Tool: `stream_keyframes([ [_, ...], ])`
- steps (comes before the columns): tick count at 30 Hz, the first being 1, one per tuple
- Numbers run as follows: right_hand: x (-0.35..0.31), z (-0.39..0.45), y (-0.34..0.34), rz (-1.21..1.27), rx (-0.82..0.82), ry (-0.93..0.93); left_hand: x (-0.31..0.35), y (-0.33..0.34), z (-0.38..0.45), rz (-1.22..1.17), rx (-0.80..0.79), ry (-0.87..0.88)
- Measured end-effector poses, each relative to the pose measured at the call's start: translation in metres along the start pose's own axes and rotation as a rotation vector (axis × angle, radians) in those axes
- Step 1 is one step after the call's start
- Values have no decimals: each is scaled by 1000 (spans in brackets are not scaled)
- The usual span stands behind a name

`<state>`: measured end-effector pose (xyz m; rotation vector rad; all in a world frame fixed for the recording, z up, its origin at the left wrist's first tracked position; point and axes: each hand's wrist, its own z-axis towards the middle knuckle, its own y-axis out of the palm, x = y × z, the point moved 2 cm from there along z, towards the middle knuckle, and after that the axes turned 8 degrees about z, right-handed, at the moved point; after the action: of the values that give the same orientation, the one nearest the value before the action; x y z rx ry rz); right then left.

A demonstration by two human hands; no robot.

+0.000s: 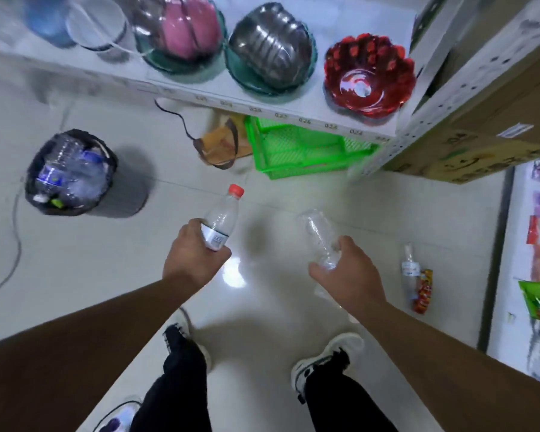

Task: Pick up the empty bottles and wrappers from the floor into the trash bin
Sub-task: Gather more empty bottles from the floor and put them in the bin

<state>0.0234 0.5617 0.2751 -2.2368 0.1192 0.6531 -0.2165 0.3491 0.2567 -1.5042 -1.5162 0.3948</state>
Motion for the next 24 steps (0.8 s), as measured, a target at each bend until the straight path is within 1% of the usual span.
stream_keyframes([
  [4,-62,-7,50,-12,-17,-10,-70,-35,18,-62,-22,-72],
  [9,-134,1,146,-67,-111,-4,-183,-79,41,-209,-25,-132],
  [13,-201,-2,223,-50,-208,39,-274,-146,42,-335,39,-172],
  [17,-291,-12,286,2,-282,31,-353,-226,48,-291,87,-207],
  [20,-359,-15,324,43,-343,-29,-393,-267,56,-280,133,-253],
  [22,-395,-13,343,61,-355,-72,-407,-282,65,-279,163,-271],
  [24,-422,-5,358,89,-354,-69,-414,-290,77,-273,180,-300],
])
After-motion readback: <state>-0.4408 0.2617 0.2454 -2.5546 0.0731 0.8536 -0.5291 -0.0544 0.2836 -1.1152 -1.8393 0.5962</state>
